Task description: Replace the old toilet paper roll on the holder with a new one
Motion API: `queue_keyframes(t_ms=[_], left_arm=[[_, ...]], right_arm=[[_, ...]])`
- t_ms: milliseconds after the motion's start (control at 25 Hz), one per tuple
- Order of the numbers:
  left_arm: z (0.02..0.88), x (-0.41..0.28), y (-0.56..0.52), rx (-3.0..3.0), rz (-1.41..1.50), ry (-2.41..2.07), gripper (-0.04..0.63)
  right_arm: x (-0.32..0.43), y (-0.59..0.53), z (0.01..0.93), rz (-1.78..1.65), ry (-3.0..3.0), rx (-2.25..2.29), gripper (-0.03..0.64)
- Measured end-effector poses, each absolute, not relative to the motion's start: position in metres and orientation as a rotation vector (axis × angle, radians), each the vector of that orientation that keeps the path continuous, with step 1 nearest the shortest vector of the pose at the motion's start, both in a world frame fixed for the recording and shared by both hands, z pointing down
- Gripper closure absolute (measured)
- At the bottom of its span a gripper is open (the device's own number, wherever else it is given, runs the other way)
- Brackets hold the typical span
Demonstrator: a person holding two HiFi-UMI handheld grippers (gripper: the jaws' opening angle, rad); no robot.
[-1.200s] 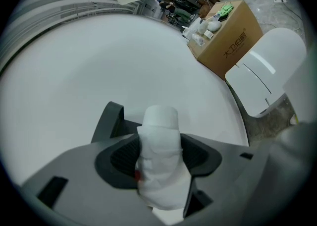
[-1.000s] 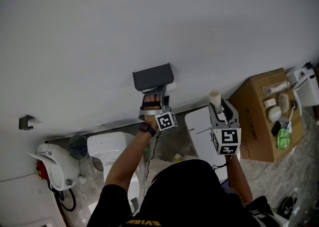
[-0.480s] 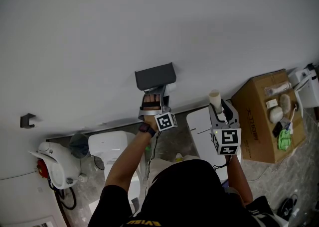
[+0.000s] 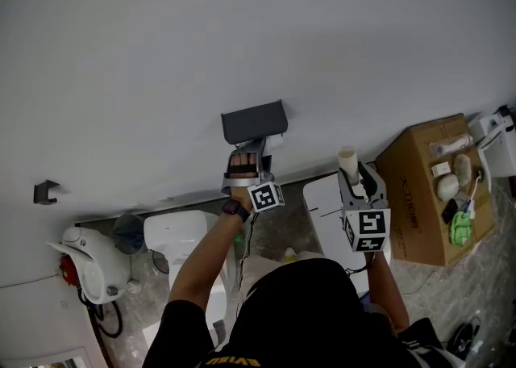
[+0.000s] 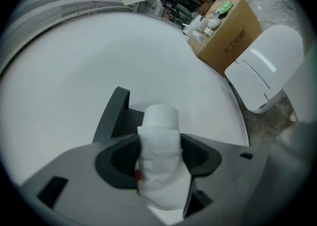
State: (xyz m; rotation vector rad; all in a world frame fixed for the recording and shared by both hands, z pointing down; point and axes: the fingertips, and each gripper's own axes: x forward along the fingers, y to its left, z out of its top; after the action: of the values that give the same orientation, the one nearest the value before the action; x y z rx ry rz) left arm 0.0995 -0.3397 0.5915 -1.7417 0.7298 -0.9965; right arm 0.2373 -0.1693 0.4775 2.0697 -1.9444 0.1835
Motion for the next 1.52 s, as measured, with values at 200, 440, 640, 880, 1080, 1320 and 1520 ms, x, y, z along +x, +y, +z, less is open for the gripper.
queue_keyframes(t_ms=[200, 440, 640, 880, 1080, 1320, 1520], left_arm=[[0.592, 0.089, -0.342, -1.734, -1.002, 0.744, 0.336], [0.592, 0.084, -0.345, -1.724, -0.998, 0.744, 0.336], [0.594, 0.079, -0.346, -1.726, -1.008, 0.749, 0.336], [0.596, 0.072, -0.350, -1.735, -0.996, 0.729, 0.336], [0.597, 0.070, -0.343, -1.766, -1.025, 0.729, 0.302], [0.604, 0.061, -0.326, -1.847, -1.005, 0.742, 0.209], [0.580, 0.057, -0.309, -1.932, -0.915, 0.813, 0.207]], right_arm=[[0.236, -0.166, 0.475, 0.184, -1.961, 2.074, 0.437], [0.233, -0.163, 0.473, 0.175, -1.960, 2.069, 0.437], [0.229, -0.160, 0.469, 0.158, -1.963, 2.061, 0.437], [0.228, -0.156, 0.472, 0.165, -1.955, 2.062, 0.437], [0.228, -0.150, 0.474, 0.173, -1.944, 2.072, 0.437], [0.231, -0.146, 0.480, 0.185, -1.929, 2.073, 0.437], [0.225, -0.145, 0.483, 0.192, -1.943, 2.059, 0.437]])
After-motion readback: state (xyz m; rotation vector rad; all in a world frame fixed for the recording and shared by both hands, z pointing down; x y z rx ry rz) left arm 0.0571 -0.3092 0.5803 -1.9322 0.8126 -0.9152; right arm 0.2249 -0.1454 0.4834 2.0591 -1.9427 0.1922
